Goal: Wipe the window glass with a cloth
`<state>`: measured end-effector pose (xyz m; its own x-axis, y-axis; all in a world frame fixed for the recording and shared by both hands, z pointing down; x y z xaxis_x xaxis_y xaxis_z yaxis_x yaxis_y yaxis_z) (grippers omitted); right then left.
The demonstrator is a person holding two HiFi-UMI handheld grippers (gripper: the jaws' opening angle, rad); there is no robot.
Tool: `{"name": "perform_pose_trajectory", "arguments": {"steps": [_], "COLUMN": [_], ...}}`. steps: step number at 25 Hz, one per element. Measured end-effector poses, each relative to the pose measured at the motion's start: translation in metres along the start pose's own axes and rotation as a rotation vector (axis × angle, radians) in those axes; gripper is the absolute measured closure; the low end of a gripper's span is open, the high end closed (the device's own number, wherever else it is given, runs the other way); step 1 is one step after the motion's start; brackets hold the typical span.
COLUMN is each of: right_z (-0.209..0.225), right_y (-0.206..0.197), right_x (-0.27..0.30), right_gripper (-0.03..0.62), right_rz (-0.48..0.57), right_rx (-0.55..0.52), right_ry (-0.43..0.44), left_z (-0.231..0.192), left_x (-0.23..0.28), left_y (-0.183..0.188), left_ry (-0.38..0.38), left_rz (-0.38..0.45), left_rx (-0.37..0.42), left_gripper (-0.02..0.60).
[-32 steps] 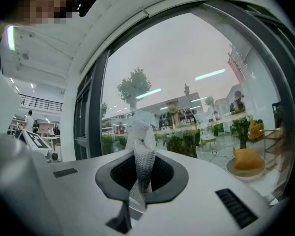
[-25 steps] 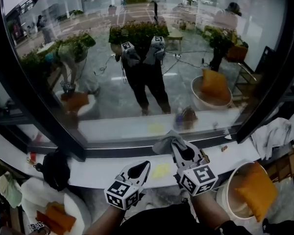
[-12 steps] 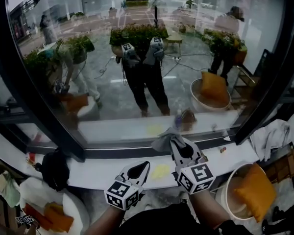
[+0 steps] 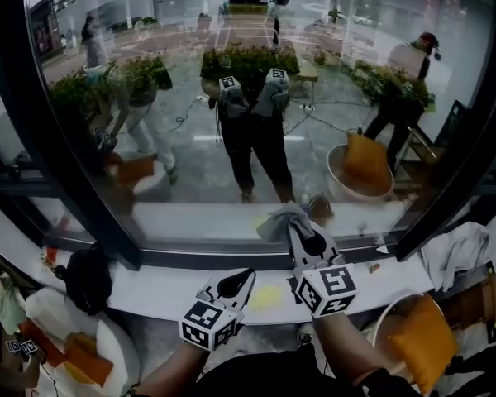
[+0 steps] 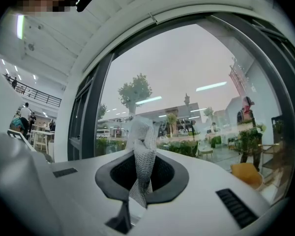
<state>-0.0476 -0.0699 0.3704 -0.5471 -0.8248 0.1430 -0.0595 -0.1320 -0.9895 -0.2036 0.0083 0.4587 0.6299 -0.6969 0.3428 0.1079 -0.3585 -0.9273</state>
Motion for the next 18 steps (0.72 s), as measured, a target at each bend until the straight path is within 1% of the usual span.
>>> {"name": "perform_pose_trajectory", "arguments": {"steps": [2,5,7,10,15,18], "right_z": [0.012,0.001,0.000,0.016,0.052,0.067], "right_y": [0.005,0.016,0.024,0.031,0.037,0.039], "right_x": [0.009,0.036,0.048,0.057,0.067,0.080], "right_gripper": [0.553,0.553,0.553,0.553,0.553,0.553], "right_rz": [0.009,0.010,0.012,0.022,0.037,0.030], "right_rx": [-0.005,-0.028,-0.041,-0.047,-0.041,-0.066], "right_ry": [0.012,0.016,0.017,0.021,0.013,-0.007], "left_z": [0.000,-0.019,-0.025,-0.023,-0.012,-0.011], "left_x": [0.011,0.005,0.005,0.022,0.052,0.066], "left_y": [0.001,0.005,0.013,0.023,0.032,0.037], "left_ry": [0.024,0.039,0.052,0.068,0.069,0.073], "left_rz": [0.011,0.022,0.027,0.039,0.028,0.028], "left_rx": [0.006,-0.019,-0.041,-0.058,-0.041,-0.031], "left_gripper": [0.575,0.574,0.574,0.575,0.575,0.575]}}
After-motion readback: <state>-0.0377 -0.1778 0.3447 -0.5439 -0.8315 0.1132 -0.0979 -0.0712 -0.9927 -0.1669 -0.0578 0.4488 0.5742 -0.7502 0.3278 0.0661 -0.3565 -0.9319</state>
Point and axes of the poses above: the fingertips, and each gripper's own axes: x forward along the fingers, z to its right, y out of its top, the point moved 7 cm from there along -x, backward along the fingers, and after that the axes turned 11 degrees about -z, right-handed, at the moved point
